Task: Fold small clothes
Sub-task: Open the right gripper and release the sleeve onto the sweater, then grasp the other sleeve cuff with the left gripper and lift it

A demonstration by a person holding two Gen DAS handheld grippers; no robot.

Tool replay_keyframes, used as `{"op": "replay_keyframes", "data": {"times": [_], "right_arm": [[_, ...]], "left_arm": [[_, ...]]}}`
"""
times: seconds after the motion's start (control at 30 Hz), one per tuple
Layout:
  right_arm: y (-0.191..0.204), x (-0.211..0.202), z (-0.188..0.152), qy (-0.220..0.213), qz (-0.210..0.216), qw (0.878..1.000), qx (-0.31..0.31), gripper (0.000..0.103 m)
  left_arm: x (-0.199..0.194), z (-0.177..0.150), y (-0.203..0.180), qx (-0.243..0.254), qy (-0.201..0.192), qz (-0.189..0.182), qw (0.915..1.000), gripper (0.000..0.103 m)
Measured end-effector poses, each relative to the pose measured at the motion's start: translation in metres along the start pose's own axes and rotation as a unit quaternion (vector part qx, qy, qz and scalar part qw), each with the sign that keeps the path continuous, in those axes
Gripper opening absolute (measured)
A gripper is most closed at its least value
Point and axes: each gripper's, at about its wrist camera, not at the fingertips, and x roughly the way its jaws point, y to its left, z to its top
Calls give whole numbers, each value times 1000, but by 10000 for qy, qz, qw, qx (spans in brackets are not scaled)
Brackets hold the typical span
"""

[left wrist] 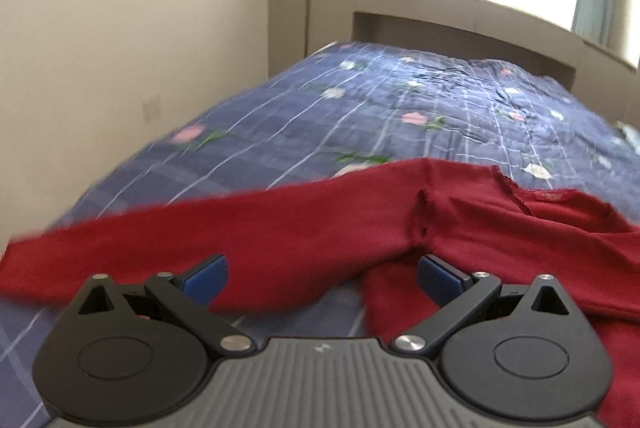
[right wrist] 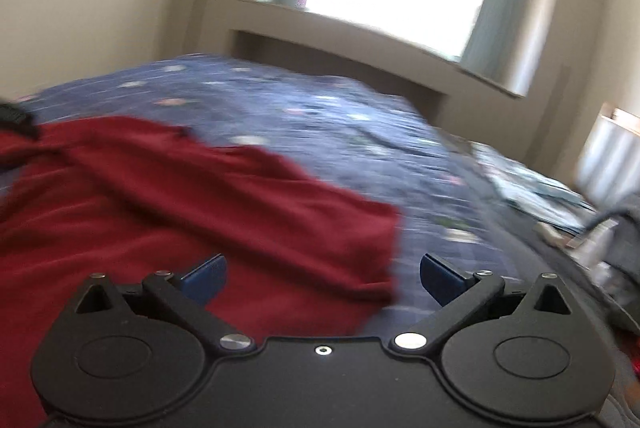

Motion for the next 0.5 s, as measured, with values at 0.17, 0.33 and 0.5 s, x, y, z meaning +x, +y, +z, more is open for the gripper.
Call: {"op": "replay_keyframes", "data": {"times": [0.17,0.33,0.5], "right_arm": [[53,-39,-3,71,640,9977,-198,102],[92,-63,-14,104,1009,9948,128,102],[114,-58,-24,317,845,9958,127,102]], "left_arm": [[-28,-13,91,-845,208,242,9959,103],[-31,-27,180,-1702,338,894,9808,103],[-28,-40,234,-2504,259,1041,9622,103]]}}
